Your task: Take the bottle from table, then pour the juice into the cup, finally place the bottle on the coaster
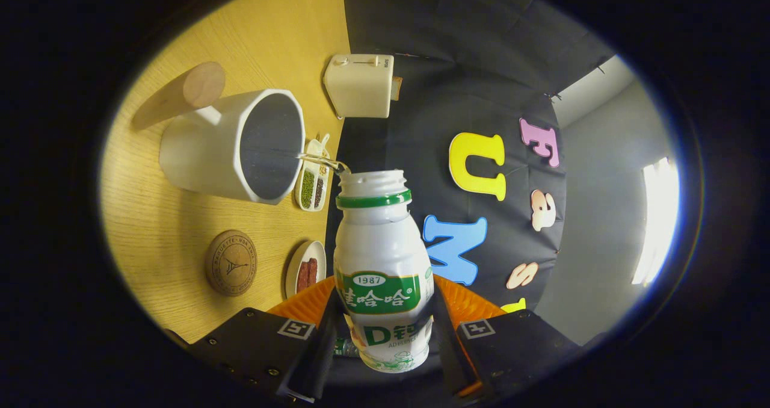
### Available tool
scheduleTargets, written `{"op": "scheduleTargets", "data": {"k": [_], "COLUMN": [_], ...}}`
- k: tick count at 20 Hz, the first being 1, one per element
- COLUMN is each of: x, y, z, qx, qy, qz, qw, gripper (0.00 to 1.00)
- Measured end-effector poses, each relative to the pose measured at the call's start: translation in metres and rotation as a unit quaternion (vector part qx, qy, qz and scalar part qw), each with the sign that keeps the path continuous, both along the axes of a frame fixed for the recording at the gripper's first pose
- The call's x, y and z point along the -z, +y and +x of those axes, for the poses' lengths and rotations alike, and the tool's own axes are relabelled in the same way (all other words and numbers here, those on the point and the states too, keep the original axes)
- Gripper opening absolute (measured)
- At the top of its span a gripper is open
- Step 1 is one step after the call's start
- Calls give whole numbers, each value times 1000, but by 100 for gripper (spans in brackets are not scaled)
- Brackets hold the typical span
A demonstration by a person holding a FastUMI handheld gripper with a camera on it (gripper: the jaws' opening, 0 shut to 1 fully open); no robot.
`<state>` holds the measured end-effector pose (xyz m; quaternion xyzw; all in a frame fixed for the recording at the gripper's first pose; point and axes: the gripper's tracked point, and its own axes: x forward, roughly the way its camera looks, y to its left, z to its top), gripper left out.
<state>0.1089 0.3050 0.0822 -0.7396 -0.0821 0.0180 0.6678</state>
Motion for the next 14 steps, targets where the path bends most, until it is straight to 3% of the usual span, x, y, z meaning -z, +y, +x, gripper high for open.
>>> {"op": "scheduleTargets", "data": {"k": [14], "x": [-3], "y": [0], "z": [-1], "qx": [0], "qy": [-6], "qz": [-23], "qw": [1000], "gripper": [73]}}
